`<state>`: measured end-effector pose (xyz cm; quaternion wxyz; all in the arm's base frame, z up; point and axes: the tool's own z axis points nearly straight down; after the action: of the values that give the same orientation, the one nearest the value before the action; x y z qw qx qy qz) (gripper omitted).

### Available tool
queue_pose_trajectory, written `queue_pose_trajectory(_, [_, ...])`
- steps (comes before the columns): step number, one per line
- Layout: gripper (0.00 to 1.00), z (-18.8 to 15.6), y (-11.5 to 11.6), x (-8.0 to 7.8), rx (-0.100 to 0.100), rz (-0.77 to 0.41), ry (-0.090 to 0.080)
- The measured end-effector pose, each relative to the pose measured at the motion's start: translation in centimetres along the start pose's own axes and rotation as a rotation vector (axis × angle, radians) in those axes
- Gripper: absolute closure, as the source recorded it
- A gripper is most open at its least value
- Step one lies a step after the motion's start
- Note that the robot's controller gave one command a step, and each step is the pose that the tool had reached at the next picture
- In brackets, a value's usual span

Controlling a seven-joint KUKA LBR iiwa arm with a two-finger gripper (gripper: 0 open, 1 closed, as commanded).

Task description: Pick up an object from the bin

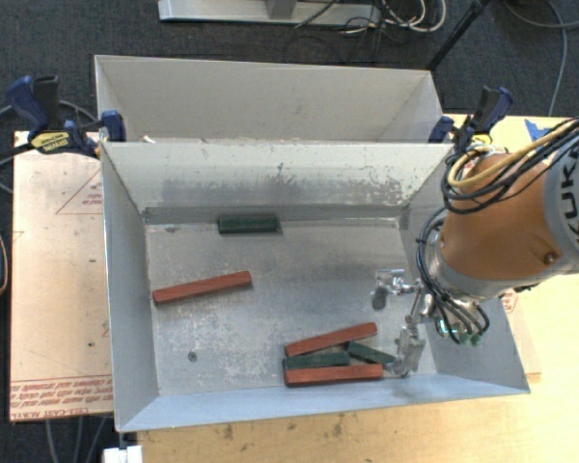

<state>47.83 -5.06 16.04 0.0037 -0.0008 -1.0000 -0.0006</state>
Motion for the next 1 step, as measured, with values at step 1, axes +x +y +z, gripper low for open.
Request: queue_pose_trajectory(1, [0.0, 7.91, 5.76, -1.32, -0.003, -0.053, -0.001])
